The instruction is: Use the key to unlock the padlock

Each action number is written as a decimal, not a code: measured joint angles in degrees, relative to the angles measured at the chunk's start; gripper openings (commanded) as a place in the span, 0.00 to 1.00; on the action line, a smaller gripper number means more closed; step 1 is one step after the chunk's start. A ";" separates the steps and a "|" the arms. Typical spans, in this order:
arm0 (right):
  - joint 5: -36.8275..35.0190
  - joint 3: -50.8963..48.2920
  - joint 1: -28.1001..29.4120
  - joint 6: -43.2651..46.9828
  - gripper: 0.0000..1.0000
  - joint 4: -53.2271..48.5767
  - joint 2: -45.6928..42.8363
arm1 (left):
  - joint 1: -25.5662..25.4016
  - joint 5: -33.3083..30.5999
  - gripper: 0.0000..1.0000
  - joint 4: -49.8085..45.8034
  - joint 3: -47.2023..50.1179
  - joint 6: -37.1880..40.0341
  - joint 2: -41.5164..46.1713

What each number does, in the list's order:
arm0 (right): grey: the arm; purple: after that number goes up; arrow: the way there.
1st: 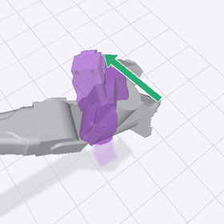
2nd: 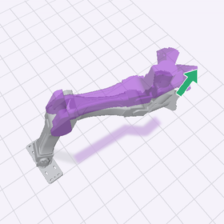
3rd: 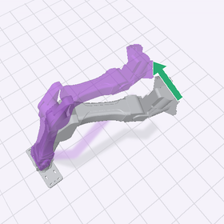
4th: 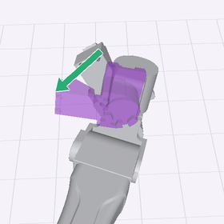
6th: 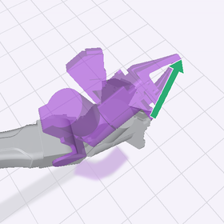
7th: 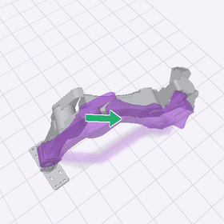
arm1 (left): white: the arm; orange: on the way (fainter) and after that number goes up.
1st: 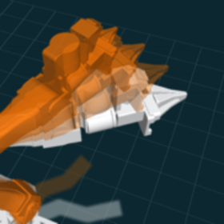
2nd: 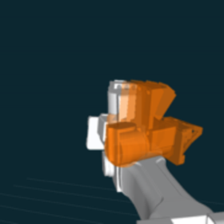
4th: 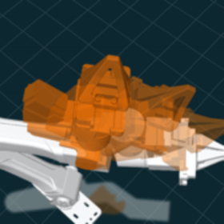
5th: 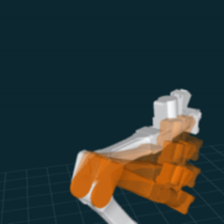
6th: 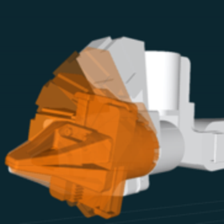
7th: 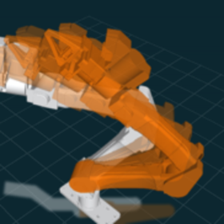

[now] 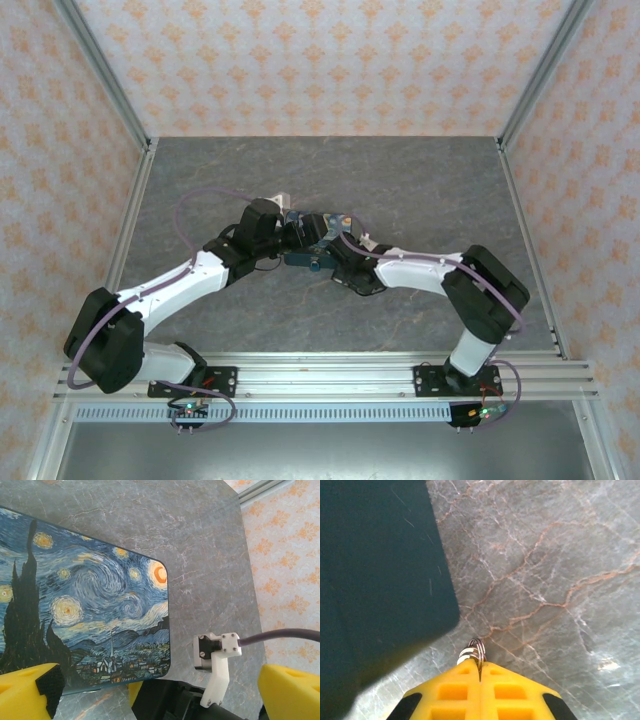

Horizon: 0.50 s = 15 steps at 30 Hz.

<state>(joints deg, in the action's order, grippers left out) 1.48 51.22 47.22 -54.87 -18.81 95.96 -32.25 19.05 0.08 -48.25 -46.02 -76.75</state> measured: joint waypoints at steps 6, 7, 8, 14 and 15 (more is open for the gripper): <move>2.23 -9.01 0.00 1.27 0.00 0.66 -9.62 | 0.00 0.02 1.00 -0.04 0.33 -0.02 1.03; 2.64 -10.36 0.00 1.40 0.00 0.74 -11.52 | 0.00 0.02 1.00 -0.07 0.52 -0.02 1.36; 2.99 -11.37 0.00 1.40 0.00 0.90 -13.25 | 0.00 0.02 1.00 -0.09 0.72 0.00 1.64; 3.39 -14.21 -0.02 1.40 0.00 2.56 -22.23 | 0.00 0.02 1.00 -0.37 1.51 -0.02 3.15; 3.48 -14.43 -0.07 1.38 0.00 2.89 -22.97 | 0.00 0.02 1.00 -0.39 1.64 -0.02 3.28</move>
<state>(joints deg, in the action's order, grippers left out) 4.95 36.80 47.16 -53.49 -15.92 72.99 -32.25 19.07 -0.32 -46.61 -46.04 -73.47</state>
